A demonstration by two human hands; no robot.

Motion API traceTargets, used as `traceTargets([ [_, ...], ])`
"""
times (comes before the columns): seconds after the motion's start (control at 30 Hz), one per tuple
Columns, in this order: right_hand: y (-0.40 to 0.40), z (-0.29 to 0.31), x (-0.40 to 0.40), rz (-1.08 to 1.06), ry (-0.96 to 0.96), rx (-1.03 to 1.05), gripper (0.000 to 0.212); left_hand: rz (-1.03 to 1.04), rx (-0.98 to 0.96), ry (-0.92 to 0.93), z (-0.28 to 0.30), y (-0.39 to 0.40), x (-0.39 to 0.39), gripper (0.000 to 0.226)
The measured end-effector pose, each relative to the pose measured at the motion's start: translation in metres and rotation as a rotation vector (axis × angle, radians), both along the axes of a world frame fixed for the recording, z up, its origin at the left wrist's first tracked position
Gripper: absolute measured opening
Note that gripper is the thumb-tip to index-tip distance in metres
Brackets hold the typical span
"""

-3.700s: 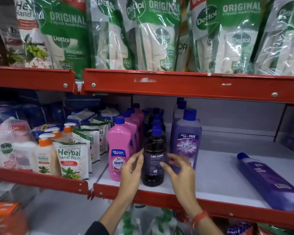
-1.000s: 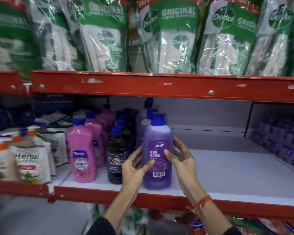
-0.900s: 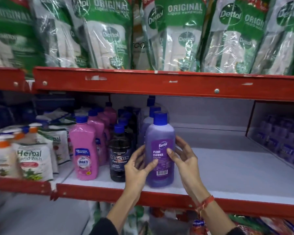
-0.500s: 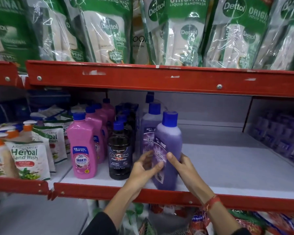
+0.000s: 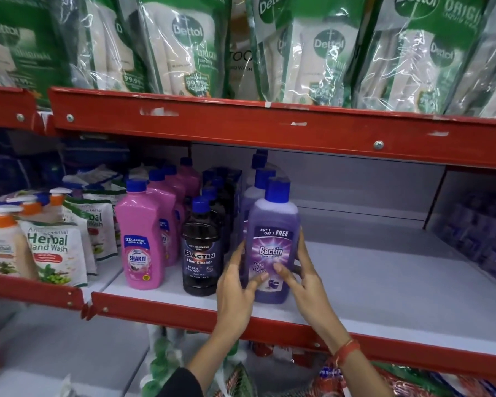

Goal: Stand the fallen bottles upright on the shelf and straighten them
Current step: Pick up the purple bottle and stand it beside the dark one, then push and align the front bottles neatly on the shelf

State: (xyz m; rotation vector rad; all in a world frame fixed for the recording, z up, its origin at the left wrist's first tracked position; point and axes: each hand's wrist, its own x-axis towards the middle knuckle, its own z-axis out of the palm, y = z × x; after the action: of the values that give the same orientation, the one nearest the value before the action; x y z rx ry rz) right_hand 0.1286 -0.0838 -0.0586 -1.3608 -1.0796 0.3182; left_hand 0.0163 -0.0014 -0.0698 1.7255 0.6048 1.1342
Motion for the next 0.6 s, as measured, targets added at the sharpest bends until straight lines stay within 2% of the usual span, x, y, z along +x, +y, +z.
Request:
traceTargets([
  [0.13, -0.002, -0.006, 0.002, -0.017, -0.060, -0.029, 0.072, 0.017, 0.036, 0.014, -0.002, -0.001, -0.001, 0.073],
  [0.23, -0.007, -0.005, -0.005, -0.132, -0.142, -0.024, 0.074, -0.002, 0.042, -0.018, 0.000, -0.001, -0.008, 0.067],
  [0.3, -0.010, -0.008, -0.016, -0.308, -0.197, 0.017, 0.072, -0.021, 0.025, -0.039, -0.001, -0.001, -0.020, 0.052],
  [0.4, -0.007, -0.012, -0.050, -0.556, -0.281, 0.160, 0.051, 0.002, 0.040, -0.059, -0.003, 0.002, -0.052, 0.022],
  [0.5, 0.016, -0.010, -0.098, -0.519, -0.345, 0.276, 0.035, 0.175, 0.148, -0.162, -0.004, 0.023, -0.097, 0.021],
  [0.6, 0.061, -0.003, -0.155, -0.288, -0.308, 0.266, 0.034, 0.318, 0.197, -0.249, 0.002, 0.063, -0.147, 0.020],
])
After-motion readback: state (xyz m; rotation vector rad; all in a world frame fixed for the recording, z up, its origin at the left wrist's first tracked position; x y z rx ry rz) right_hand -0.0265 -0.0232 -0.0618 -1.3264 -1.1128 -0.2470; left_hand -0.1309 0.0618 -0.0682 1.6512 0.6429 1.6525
